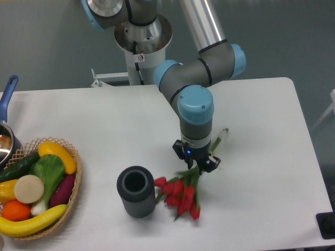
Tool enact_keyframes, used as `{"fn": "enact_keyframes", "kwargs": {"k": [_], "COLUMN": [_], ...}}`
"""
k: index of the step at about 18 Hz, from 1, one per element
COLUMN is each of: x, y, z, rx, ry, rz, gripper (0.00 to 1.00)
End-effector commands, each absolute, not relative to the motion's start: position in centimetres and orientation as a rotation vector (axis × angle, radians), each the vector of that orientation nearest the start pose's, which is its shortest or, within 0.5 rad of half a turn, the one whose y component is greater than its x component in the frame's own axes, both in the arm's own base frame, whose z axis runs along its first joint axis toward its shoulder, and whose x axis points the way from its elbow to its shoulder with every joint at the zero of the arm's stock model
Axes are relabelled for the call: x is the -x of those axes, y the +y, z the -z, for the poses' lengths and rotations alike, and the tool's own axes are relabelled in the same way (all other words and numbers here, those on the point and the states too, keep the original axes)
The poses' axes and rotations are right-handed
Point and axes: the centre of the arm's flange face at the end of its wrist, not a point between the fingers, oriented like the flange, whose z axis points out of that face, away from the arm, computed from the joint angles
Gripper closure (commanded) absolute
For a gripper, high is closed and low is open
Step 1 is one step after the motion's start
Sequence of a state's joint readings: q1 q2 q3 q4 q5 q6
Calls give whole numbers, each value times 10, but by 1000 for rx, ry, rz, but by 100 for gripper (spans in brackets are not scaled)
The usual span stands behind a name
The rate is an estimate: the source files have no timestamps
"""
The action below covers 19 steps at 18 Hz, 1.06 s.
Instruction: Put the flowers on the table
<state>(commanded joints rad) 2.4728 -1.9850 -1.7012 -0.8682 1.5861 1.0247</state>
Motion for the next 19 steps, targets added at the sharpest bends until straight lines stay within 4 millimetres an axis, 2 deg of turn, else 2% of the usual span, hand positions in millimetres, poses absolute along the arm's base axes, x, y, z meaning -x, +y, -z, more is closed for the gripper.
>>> {"fn": "enact_keyframes", "kwargs": {"k": [3, 5, 7, 9, 11, 13, 19], "x": [406, 404, 398, 403, 412, 410, 405], "y": [486, 482, 479, 481, 471, 466, 466], "z": [-271, -282, -282, -293, -294, -305, -308], "rx": [3049, 3040, 3039, 3000, 2996, 2973, 2979], "ry": [181, 172, 161, 105, 30, 31, 109], "rz": [-221, -244, -239, -313, -309, -329, -346], "gripper": [0, 0, 0, 0, 0, 0, 0]}}
